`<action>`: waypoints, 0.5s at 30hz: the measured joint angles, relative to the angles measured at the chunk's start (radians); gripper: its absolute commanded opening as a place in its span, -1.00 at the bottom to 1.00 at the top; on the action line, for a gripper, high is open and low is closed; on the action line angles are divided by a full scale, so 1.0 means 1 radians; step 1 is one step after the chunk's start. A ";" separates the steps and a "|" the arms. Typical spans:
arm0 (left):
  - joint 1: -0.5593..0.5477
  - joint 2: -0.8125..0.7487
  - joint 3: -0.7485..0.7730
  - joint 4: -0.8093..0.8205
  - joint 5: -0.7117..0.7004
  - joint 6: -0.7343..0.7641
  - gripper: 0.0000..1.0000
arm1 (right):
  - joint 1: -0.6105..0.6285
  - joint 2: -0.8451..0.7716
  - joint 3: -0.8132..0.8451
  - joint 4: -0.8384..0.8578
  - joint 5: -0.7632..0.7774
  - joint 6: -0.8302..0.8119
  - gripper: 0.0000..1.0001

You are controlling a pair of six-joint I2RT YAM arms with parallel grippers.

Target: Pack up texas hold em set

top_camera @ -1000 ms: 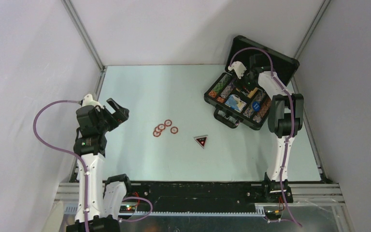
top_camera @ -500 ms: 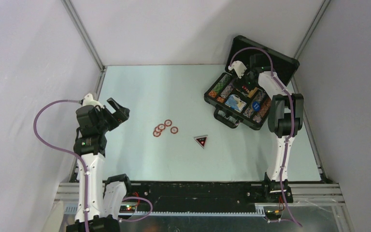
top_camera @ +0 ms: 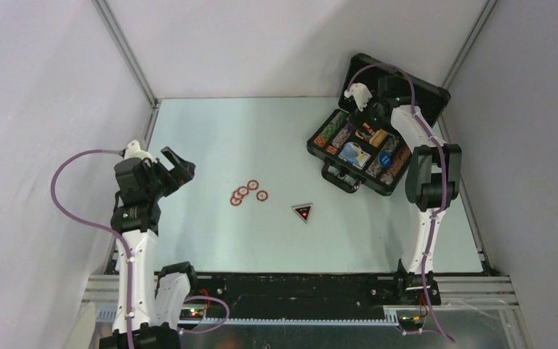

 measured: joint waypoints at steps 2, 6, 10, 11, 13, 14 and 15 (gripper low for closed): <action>0.000 0.000 0.000 0.003 0.001 0.000 0.95 | 0.000 -0.010 0.000 0.006 -0.013 0.012 0.72; 0.000 0.000 0.000 0.005 0.005 0.000 0.95 | 0.001 -0.029 -0.019 0.068 -0.029 0.067 0.68; 0.000 0.000 0.000 0.008 0.006 0.000 0.95 | -0.004 -0.048 -0.074 0.187 -0.035 0.173 0.65; 0.000 0.000 0.000 0.009 0.006 0.000 0.95 | -0.007 -0.048 -0.084 0.218 -0.029 0.204 0.63; 0.000 0.000 0.000 0.012 0.006 0.000 0.95 | -0.010 -0.048 -0.100 0.274 -0.006 0.268 0.59; 0.000 0.000 0.000 0.012 0.007 0.000 0.95 | -0.011 -0.048 -0.108 0.303 0.013 0.310 0.57; 0.000 0.000 0.000 0.012 0.007 0.000 0.95 | -0.012 -0.048 -0.115 0.332 0.034 0.343 0.56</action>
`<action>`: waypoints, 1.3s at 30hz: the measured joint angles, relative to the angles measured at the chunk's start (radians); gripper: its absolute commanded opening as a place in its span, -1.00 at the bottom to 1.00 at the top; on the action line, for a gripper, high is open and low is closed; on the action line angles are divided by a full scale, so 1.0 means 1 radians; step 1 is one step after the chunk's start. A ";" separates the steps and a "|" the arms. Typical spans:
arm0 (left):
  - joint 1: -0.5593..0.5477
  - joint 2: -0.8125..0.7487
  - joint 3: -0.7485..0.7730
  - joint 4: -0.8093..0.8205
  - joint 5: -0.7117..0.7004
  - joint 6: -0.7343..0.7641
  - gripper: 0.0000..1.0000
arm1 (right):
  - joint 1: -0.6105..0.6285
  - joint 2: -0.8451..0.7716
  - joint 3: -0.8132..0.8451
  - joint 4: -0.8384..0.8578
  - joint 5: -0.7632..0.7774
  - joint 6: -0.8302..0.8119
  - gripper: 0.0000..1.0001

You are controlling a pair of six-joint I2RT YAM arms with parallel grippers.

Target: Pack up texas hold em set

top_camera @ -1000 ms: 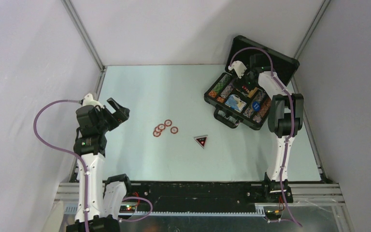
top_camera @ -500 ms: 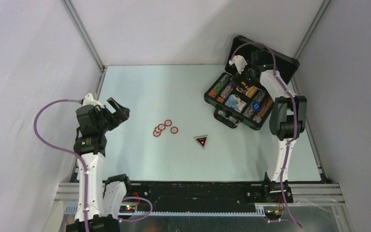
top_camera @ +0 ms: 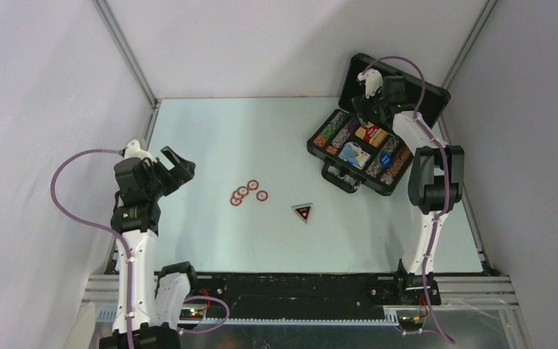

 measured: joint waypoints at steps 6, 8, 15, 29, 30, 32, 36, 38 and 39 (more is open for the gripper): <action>0.000 0.000 0.000 0.000 0.002 -0.001 0.95 | -0.002 -0.002 -0.064 0.131 0.122 0.192 0.40; 0.000 0.000 0.000 0.000 0.005 -0.001 0.94 | -0.002 -0.002 -0.081 0.142 0.157 0.249 0.35; 0.000 0.000 0.000 0.000 0.016 -0.001 0.95 | -0.002 -0.002 -0.092 0.153 0.253 0.401 0.27; 0.000 0.000 0.000 0.003 0.017 -0.002 0.95 | 0.000 -0.002 -0.143 0.161 0.351 0.544 0.25; 0.000 0.000 0.000 0.004 0.017 -0.002 0.95 | 0.002 -0.002 -0.147 0.161 0.354 0.545 0.24; 0.000 0.000 0.000 0.005 0.017 -0.002 0.95 | 0.004 -0.002 -0.153 0.161 0.362 0.546 0.21; 0.000 0.004 0.000 0.007 0.020 -0.002 0.95 | 0.008 -0.002 -0.163 0.169 0.369 0.549 0.12; 0.000 0.007 0.000 0.007 0.022 -0.003 0.94 | 0.010 -0.002 -0.168 0.176 0.369 0.553 0.07; 0.000 0.008 0.000 0.007 0.024 -0.004 0.95 | 0.011 -0.002 -0.171 0.180 0.369 0.555 0.06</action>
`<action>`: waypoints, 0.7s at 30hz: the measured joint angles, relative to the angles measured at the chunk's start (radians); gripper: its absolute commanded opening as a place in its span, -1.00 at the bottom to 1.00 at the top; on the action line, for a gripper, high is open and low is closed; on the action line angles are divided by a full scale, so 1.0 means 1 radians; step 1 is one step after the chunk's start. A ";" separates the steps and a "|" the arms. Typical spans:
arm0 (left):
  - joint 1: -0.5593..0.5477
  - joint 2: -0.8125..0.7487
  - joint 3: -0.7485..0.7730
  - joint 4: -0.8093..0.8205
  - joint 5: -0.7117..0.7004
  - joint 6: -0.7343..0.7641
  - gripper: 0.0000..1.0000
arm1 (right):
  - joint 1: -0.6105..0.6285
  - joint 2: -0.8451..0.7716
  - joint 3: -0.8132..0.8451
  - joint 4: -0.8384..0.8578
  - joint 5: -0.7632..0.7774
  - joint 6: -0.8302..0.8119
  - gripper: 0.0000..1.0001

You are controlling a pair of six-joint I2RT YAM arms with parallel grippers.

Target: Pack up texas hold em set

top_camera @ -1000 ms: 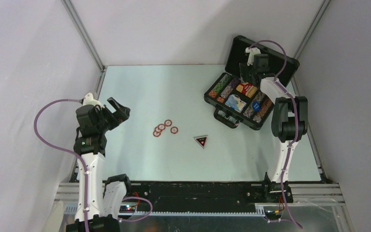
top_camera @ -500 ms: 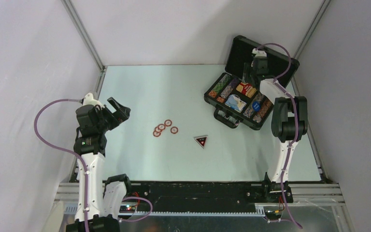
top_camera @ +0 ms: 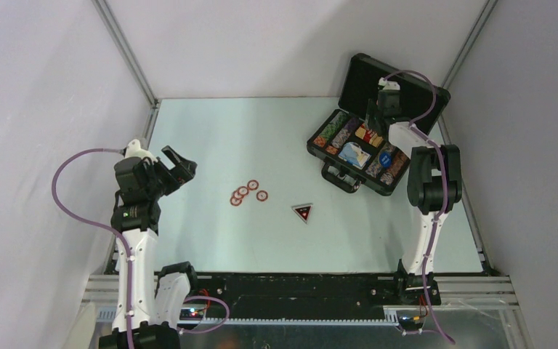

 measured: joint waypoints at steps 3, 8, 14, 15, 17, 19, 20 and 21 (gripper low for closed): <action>0.000 0.000 0.000 0.000 0.000 -0.003 0.94 | 0.003 0.000 -0.009 0.014 0.000 0.011 -0.01; 0.000 0.000 0.000 0.000 0.001 -0.004 0.94 | 0.006 -0.013 -0.044 0.053 -0.005 0.022 -0.10; 0.000 0.001 0.000 0.000 0.002 -0.004 0.94 | 0.010 -0.031 -0.071 0.061 -0.010 0.027 -0.17; 0.000 0.001 0.000 0.000 0.002 -0.004 0.94 | 0.011 -0.032 -0.074 0.061 -0.010 0.027 -0.18; 0.000 0.001 0.000 0.000 0.002 -0.004 0.94 | 0.012 -0.038 -0.080 0.062 -0.011 0.023 -0.21; 0.000 0.001 0.000 0.000 0.003 -0.004 0.94 | 0.011 -0.046 -0.090 0.063 -0.013 0.018 -0.24; 0.000 0.001 0.000 0.000 0.003 -0.004 0.94 | 0.011 -0.051 -0.096 0.063 -0.014 0.015 -0.25; 0.000 0.001 0.000 0.000 0.003 -0.004 0.94 | 0.011 -0.058 -0.103 0.063 -0.016 0.012 -0.25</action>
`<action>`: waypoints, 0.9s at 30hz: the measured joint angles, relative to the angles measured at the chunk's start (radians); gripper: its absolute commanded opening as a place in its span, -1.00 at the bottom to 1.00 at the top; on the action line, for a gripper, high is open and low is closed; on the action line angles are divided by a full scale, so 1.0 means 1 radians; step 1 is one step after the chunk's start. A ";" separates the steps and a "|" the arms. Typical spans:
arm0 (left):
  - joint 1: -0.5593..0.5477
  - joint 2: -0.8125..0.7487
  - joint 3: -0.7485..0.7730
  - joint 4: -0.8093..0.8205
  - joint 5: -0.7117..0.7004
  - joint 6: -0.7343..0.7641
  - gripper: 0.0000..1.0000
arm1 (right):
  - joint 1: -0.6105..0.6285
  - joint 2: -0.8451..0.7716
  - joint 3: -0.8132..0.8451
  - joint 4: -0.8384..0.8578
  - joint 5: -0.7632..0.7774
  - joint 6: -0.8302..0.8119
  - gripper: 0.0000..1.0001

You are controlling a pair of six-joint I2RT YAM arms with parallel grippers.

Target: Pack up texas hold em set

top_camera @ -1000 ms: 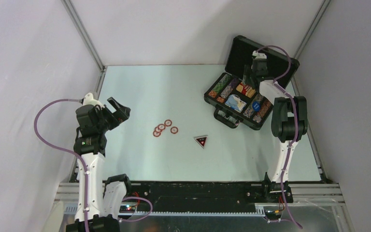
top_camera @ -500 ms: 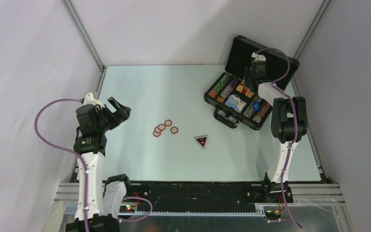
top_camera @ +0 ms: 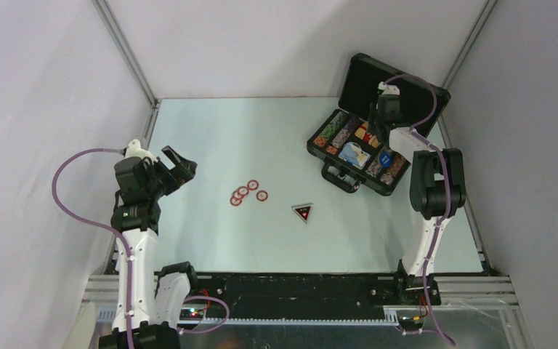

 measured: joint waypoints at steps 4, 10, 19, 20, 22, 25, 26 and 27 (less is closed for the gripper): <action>0.000 0.000 0.000 0.000 0.000 0.000 0.94 | 0.002 -0.017 -0.013 -0.021 -0.019 -0.003 -0.29; 0.000 0.000 0.000 0.000 0.000 0.000 0.94 | 0.005 -0.029 -0.021 -0.040 -0.045 -0.008 -0.29; 0.000 0.000 0.000 0.000 0.001 0.000 0.94 | 0.011 -0.044 -0.031 -0.056 -0.064 -0.030 -0.18; 0.000 0.000 0.000 0.000 0.001 0.000 0.94 | 0.014 -0.045 -0.031 -0.058 -0.066 -0.032 -0.14; 0.000 0.000 0.000 0.000 0.005 0.000 0.94 | 0.021 -0.045 -0.030 -0.061 -0.072 -0.049 -0.09; 0.000 0.000 0.000 0.000 0.008 0.000 0.94 | 0.042 -0.042 -0.001 -0.105 -0.074 -0.082 -0.06; 0.000 0.000 0.000 0.000 0.009 0.000 0.94 | 0.051 -0.035 0.021 -0.126 -0.074 -0.096 -0.06; 0.000 0.000 0.000 0.000 0.011 0.000 0.94 | 0.061 -0.024 0.048 -0.143 -0.072 -0.107 -0.06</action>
